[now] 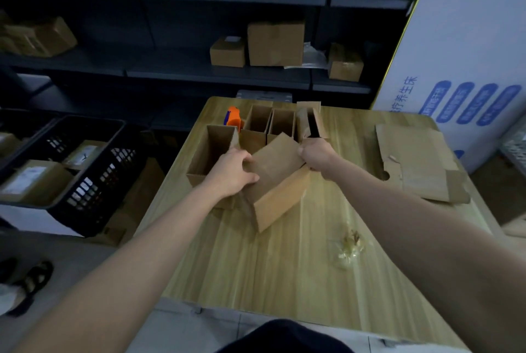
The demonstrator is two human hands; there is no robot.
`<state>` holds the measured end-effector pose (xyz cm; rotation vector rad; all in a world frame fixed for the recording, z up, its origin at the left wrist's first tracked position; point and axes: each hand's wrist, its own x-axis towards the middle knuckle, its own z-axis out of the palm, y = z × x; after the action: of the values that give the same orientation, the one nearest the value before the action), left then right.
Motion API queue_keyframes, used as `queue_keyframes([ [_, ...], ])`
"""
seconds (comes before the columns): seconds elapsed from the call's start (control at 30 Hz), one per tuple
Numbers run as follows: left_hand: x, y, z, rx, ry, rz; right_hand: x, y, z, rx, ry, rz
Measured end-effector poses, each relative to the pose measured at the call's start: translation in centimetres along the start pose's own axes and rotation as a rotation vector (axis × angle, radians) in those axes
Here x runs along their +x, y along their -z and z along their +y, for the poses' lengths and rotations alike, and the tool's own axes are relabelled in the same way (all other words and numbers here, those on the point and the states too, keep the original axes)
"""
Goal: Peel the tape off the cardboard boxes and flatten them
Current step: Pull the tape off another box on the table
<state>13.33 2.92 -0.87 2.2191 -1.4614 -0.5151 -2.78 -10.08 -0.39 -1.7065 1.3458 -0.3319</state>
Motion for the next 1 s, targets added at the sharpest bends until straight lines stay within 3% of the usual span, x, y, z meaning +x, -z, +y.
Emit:
queue_keyframes([
  [0.1, -0.3, -1.5, -0.2, 0.042, 0.011, -0.028, 0.3, 0.0, 2.3, 0.033, -0.11, 0.001],
  [0.2, -0.8, -3.5, -0.2, 0.011, 0.026, -0.042, 0.3, 0.1, 4.4, -0.104, -0.111, 0.032],
  [0.3, -0.8, -4.7, 0.2, -0.043, 0.027, -0.001, 0.8, 0.5, 5.7, -0.416, 0.097, 0.003],
  [0.4, -0.4, -4.9, 0.5, -0.019, 0.043, 0.045, 1.3, 0.0, 5.3, -0.697, 0.368, -0.17],
  [0.47, -0.3, -4.9, 0.6, 0.015, 0.06, 0.071, 2.1, -0.8, 4.9, -0.826, 0.439, -0.24],
  [0.67, -0.5, -5.2, 0.8, 0.007, 0.13, 0.102, 3.9, -1.3, 3.3, -0.979, 0.382, -0.388],
  [1.0, -0.5, -5.2, 1.6, -0.025, 0.201, 0.11, 4.0, -1.5, 1.5, -1.11, 0.354, -0.461],
])
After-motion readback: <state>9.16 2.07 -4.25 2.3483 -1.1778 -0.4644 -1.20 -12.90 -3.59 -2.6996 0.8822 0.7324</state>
